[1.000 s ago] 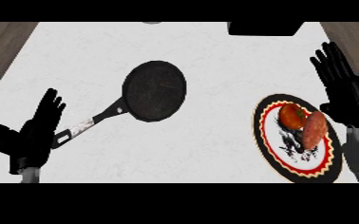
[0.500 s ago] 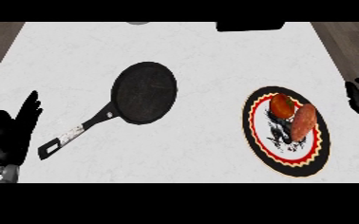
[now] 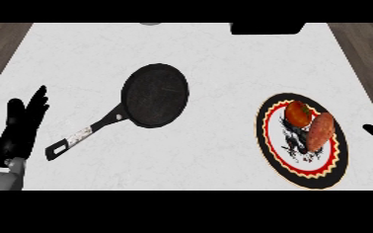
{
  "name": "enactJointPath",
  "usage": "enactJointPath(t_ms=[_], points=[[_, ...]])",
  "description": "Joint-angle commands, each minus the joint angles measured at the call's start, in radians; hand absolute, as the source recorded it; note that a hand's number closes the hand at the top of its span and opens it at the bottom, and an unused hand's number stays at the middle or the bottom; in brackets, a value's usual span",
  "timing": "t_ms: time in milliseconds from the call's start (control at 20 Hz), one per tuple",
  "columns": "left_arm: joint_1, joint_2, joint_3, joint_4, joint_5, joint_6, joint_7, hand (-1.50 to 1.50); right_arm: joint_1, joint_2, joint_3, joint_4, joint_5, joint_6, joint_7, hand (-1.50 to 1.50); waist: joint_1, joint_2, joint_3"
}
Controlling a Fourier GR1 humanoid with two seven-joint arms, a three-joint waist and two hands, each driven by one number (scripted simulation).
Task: Pick the sweet potato from the plate and place it in the pan
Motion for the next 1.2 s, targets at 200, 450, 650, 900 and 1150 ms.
enactJointPath(t_ms=[200,450,650,900,1150], points=[[-0.063,0.001,-0.001,0.047,-0.021,-0.021,-0.007,0.00,-0.049,-0.341,0.129,-0.080,0.174,0.088,0.425,-1.50,0.035,0.009,-0.005],[-0.086,-0.039,-0.027,0.042,-0.040,0.001,0.031,0.00,-0.127,-0.491,0.207,-0.114,0.180,0.272,0.651,-1.50,0.039,0.007,-0.002],[-0.065,-0.037,0.005,0.098,-0.019,-0.049,-0.046,0.00,-0.200,-0.459,0.350,-0.133,0.269,0.310,0.789,-1.50,0.047,0.008,-0.002],[-0.077,-0.025,0.009,0.049,-0.048,-0.041,0.019,0.00,-0.308,-0.351,0.474,-0.053,0.353,0.397,0.847,-1.50,0.040,0.004,0.001],[-0.105,-0.061,0.043,0.125,-0.071,-0.053,-0.037,0.00,-0.365,-0.231,0.507,-0.003,0.428,0.446,0.914,-1.50,0.022,0.002,0.001]])
